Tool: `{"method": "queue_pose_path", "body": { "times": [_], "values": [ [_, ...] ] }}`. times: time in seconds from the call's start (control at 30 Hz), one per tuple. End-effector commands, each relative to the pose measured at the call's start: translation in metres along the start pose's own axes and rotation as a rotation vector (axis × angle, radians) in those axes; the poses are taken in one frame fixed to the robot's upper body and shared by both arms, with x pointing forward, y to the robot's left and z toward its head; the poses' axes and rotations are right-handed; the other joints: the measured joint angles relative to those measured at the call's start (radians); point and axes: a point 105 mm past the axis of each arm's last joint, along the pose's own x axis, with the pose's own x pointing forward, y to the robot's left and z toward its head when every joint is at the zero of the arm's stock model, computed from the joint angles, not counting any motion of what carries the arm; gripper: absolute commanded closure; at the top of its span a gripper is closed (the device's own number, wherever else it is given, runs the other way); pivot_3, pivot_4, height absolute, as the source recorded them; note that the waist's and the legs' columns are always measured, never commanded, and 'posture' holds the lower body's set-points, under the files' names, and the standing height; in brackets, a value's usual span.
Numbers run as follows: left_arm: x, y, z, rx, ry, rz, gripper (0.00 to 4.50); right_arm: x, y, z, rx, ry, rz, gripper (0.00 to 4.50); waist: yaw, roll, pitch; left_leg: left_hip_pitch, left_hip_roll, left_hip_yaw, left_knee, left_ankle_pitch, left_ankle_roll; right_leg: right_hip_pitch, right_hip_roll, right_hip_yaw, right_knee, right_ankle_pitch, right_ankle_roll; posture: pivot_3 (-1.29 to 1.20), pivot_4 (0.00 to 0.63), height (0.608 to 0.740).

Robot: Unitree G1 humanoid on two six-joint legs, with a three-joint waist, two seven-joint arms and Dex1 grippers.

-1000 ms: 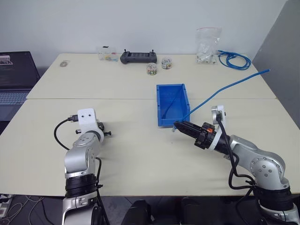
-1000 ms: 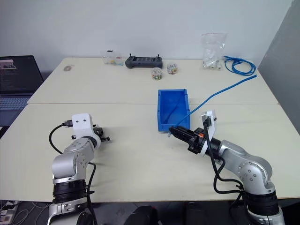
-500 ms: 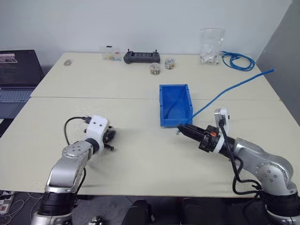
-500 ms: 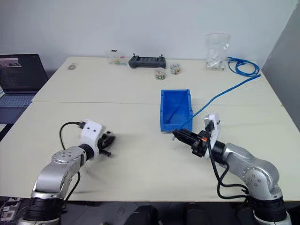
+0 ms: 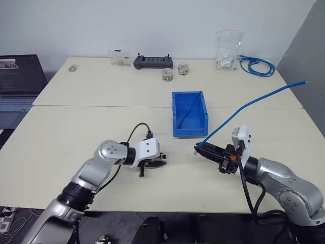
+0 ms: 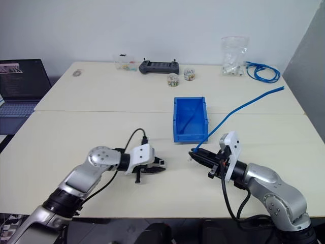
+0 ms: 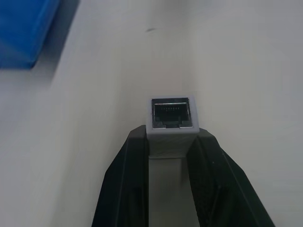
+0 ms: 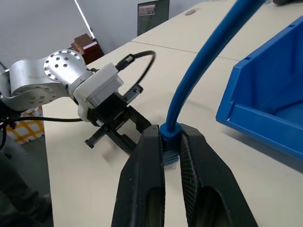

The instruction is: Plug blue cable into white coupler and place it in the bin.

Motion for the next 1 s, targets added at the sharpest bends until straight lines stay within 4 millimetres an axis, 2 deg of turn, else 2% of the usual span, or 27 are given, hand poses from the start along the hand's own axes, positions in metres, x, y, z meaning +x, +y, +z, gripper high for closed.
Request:
{"method": "queue_pose_path", "body": {
  "times": [0.03,0.23,0.33,0.5,0.83,1.0],
  "values": [
    [0.014,-0.010,0.004,0.067,-0.011,-0.107,3.72,0.000,0.009,0.006,-0.077,-0.021,0.031,4.34,-0.001,0.000,0.000,0.000,0.000,0.000,0.000,0.000,0.000,0.000,0.000,0.000,0.000,0.000,0.000,0.00,0.150,0.740],
    [0.025,-0.015,0.006,0.103,-0.022,-0.179,3.72,0.011,0.009,-0.003,-0.167,-0.011,0.033,4.34,-0.001,0.000,0.000,0.000,0.000,0.000,0.000,0.000,0.000,0.000,0.000,0.000,0.000,0.000,0.000,0.00,0.150,0.740],
    [0.029,-0.016,0.003,0.071,-0.033,-0.184,3.72,0.028,0.005,-0.007,-0.221,-0.030,0.030,4.34,-0.003,-0.001,0.000,0.001,0.000,-0.001,0.001,0.000,0.000,0.001,0.000,0.000,0.001,0.000,0.000,0.00,0.150,0.740],
    [0.029,-0.018,0.000,-0.015,-0.053,-0.184,3.72,0.044,0.010,-0.013,-0.251,-0.045,0.067,4.34,-0.003,0.000,-0.001,0.002,0.000,-0.002,0.001,0.000,0.000,0.002,0.001,-0.001,0.002,0.000,0.000,0.00,0.150,0.740],
    [0.026,-0.026,-0.007,-0.103,-0.053,-0.236,3.72,0.058,0.023,-0.027,-0.220,-0.025,0.137,4.34,-0.006,0.000,-0.001,0.003,0.000,-0.002,0.001,0.000,0.000,0.002,0.001,0.000,0.003,0.000,0.000,0.00,0.150,0.740],
    [0.024,-0.026,-0.008,-0.098,-0.042,-0.251,3.72,0.063,0.020,-0.035,-0.227,-0.008,0.134,4.34,-0.009,0.000,-0.001,0.003,0.000,-0.002,0.001,0.000,0.000,0.001,0.002,0.000,0.003,0.000,0.000,0.00,0.150,0.740]
  ]
}}
